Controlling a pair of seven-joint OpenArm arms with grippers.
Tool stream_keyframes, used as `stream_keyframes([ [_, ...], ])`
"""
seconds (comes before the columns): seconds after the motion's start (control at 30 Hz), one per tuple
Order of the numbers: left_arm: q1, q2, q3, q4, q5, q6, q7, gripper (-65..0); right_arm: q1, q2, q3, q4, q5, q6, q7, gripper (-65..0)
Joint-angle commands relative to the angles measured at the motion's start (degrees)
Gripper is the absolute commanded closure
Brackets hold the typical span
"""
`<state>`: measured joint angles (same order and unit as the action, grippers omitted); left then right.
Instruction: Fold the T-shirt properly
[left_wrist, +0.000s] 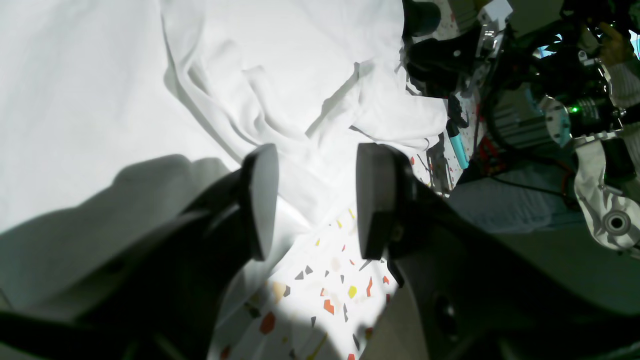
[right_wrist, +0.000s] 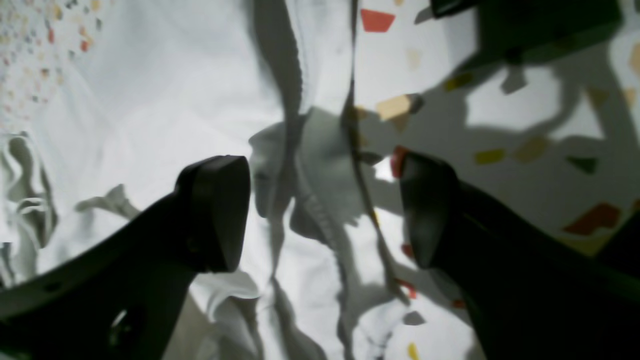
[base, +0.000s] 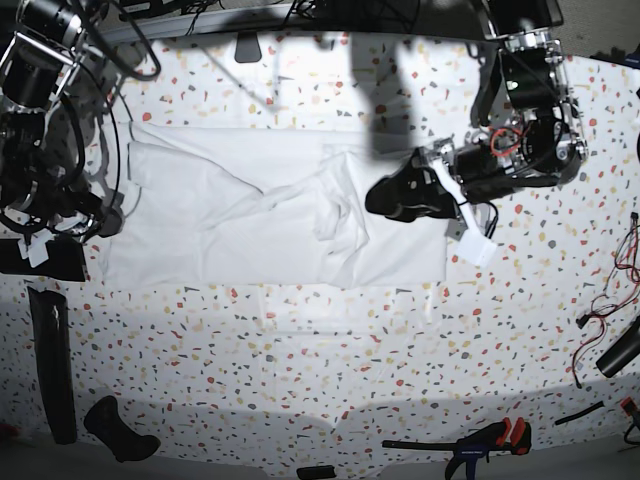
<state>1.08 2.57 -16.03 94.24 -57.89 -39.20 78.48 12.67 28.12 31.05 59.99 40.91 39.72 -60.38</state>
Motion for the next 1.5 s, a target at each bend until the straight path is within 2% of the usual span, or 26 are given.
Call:
stream_keyframes([
  [0.0, -0.74, -0.31, 0.02, 1.09, -1.16, -0.33, -0.11, -25.2, 0.79, 0.92, -0.52, 0.55, 1.38, 0.28, -0.7, -46.0],
  [0.1, -0.7, -2.89, 0.13, 1.09, 5.07, -0.8, -3.06, -25.2, 0.79, 0.92, -2.45, 0.55, 1.36, 0.28, -0.98, -46.0],
  [0.27, -0.09, -10.34, 0.13, 1.09, 16.22, -0.8, -9.64, -25.2, 0.79, 0.92, -6.03, 0.55, 1.38, 0.28, -1.66, -46.0],
  [0.37, 0.59, -12.83, 0.11, 1.09, 17.38, -0.8, -9.77, -25.1, 0.79, 0.92, -7.72, 0.55, 1.62, 0.28, -1.88, -46.0],
  [0.5, 1.51, -12.87, 0.13, 1.09, 17.4, -0.8, -9.99, -25.2, 0.81, 0.92, -9.53, 0.55, 4.98, 0.28, -3.85, -46.0],
  [0.63, 3.32, -12.94, 0.15, 1.09, 17.44, -0.8, -11.5, -25.1, 0.79, 0.96, -9.79, 0.55, 5.14, 0.28, -5.25, -45.3],
  [0.7, 4.44, -12.94, 0.15, 1.09, 17.59, -0.8, -12.48, -25.1, 0.79, 0.94, -9.79, 0.55, 5.14, 0.28, -5.31, -40.3],
  [0.9, 7.21, -12.94, 0.15, 1.09, 25.53, -0.8, -19.85, -25.1, 0.81, 0.96, -9.79, 0.55, 5.18, 0.28, -5.31, -2.1],
  [0.93, 7.37, -12.92, 0.15, 1.09, 25.51, -0.8, -19.96, -25.1, 0.85, 0.94, -9.79, 0.57, 5.18, 0.28, -5.29, 0.0],
  [1.47, 7.45, -12.92, 0.17, 1.09, 25.33, -0.8, -20.06, -25.1, 0.94, 0.94, -9.81, 4.31, 5.84, 0.28, -5.35, 0.0],
])
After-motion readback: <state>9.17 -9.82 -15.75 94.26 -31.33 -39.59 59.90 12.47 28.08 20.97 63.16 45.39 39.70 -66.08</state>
